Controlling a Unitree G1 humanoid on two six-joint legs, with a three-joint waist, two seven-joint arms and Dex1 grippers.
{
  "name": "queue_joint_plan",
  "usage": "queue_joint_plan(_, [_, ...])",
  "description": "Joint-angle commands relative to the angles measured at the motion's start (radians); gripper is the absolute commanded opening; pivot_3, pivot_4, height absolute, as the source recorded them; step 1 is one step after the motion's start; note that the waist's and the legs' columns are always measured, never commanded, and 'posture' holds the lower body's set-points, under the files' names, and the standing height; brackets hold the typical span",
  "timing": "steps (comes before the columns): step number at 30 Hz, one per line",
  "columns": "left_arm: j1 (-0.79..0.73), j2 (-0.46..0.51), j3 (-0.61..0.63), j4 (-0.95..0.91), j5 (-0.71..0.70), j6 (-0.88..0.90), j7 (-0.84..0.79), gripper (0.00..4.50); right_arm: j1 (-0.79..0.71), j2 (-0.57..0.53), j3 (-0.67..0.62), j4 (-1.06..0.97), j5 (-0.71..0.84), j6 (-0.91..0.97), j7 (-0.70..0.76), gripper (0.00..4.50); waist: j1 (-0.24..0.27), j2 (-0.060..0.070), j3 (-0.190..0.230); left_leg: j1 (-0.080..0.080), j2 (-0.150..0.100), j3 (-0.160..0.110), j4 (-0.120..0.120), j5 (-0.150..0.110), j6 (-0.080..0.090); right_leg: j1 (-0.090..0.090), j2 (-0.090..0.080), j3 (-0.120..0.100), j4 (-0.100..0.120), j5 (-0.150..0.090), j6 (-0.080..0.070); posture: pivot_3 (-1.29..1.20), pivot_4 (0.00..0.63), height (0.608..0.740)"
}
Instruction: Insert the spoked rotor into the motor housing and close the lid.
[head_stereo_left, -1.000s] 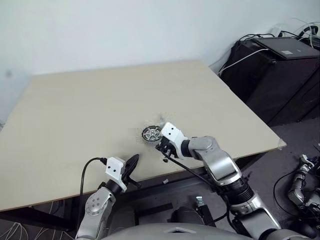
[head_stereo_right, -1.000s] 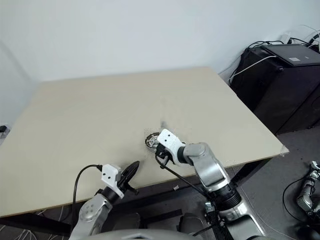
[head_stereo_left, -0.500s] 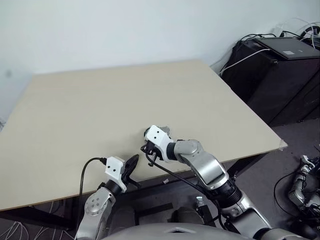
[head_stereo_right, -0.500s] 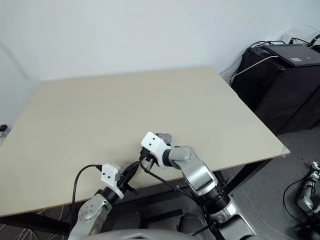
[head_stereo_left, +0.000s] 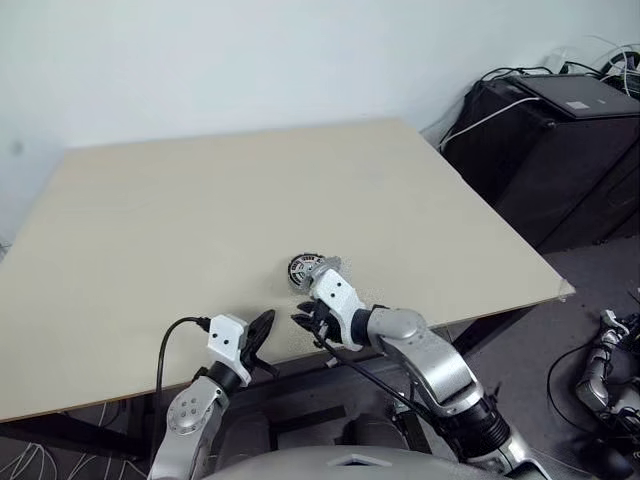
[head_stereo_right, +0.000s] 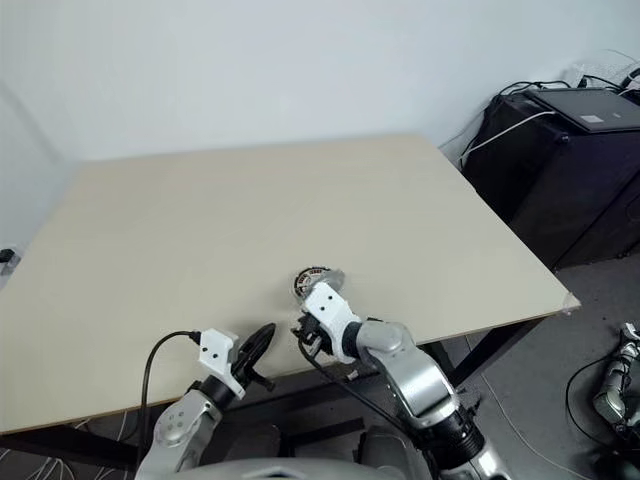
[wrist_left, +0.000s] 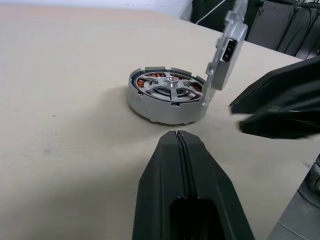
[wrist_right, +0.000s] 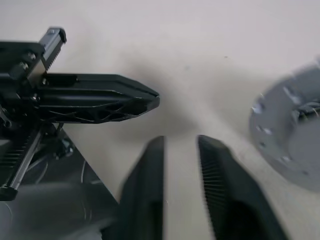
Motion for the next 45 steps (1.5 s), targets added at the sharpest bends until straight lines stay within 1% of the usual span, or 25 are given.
queue_joint_plan(1, [-0.024, 0.002, 0.002, -0.018, -0.012, -0.008, -0.015, 0.0, -0.003, 0.023, -0.018, -0.053, 0.012, -0.029, -0.049, 2.29, 0.0, 0.0, 0.0, 0.0, 0.0, 0.0, 0.0, 0.0, 0.0, 0.0, 0.0, 0.0, 0.0, 0.0, 0.0, 0.0, 0.0, 0.74])
queue_joint_plan(7, [-0.042, 0.002, 0.001, 0.001, -0.01, -0.007, -0.028, 0.0, -0.015, 0.043, 0.009, -0.028, 0.019, -0.042, -0.069, 2.29, 0.0, -0.001, 0.0, 0.0, 0.0, 0.0, 0.0, 0.0, 0.0, 0.0, 0.0, 0.0, -0.001, 0.0, 0.0, 0.0, 0.0, 0.74])
queue_joint_plan(13, [-0.043, 0.005, 0.005, 0.023, -0.01, -0.018, -0.038, 0.0, -0.037, 0.039, 0.036, -0.005, 0.103, -0.024, 0.03, 2.29, 0.0, -0.001, 0.001, 0.0, 0.0, 0.0, -0.001, 0.0, 0.0, 0.0, 0.0, 0.0, -0.002, 0.0, 0.0, 0.0, 0.0, 0.74])
queue_joint_plan(15, [-0.045, 0.005, 0.007, 0.031, -0.01, -0.022, -0.039, 0.0, -0.042, 0.068, 0.031, 0.04, 0.122, -0.037, 0.026, 2.29, 0.0, -0.001, 0.001, 0.0, 0.0, -0.001, -0.001, 0.0, 0.0, 0.0, 0.0, -0.001, -0.001, 0.0, 0.0, 0.0, 0.0, 0.74])
queue_joint_plan(21, [-0.041, -0.004, 0.006, 0.043, -0.008, -0.036, -0.039, 0.0, -0.053, 0.155, -0.018, 0.224, 0.044, -0.149, -0.15, 2.29, 0.0, -0.002, 0.001, 0.0, 0.0, 0.0, -0.001, 0.0, 0.0, 0.001, 0.0, -0.001, -0.002, 0.0, 0.0, 0.0, 0.0, 0.74])
queue_joint_plan(27, [-0.041, -0.001, 0.012, 0.044, -0.011, -0.036, -0.04, 0.0, -0.055, 0.185, -0.083, 0.332, 0.026, -0.212, -0.236, 2.29, 0.0, -0.001, 0.001, -0.001, 0.0, 0.0, -0.002, 0.0, 0.0, 0.0, 0.0, -0.001, -0.002, 0.0, 0.0, 0.0, 0.0, 0.74])
queue_joint_plan(38, [-0.047, -0.001, 0.012, 0.036, -0.008, -0.028, -0.043, 0.0, -0.032, 0.156, -0.101, 0.289, 0.031, -0.219, -0.23, 2.29, 0.001, -0.001, 0.001, 0.0, 0.0, 0.0, -0.002, 0.0, 0.0, 0.001, -0.001, -0.001, -0.002, 0.0, 0.0, 0.0, 0.0, 0.74])
queue_joint_plan(45, [-0.045, -0.003, 0.009, 0.032, -0.008, -0.023, -0.043, 0.0, -0.008, 0.027, -0.09, 0.202, 0.032, -0.198, -0.146, 2.29, 0.0, -0.001, 0.001, 0.0, -0.001, 0.0, -0.001, 0.0, 0.0, 0.001, -0.001, -0.001, -0.002, 0.0, 0.0, 0.0, 0.0, 0.74])
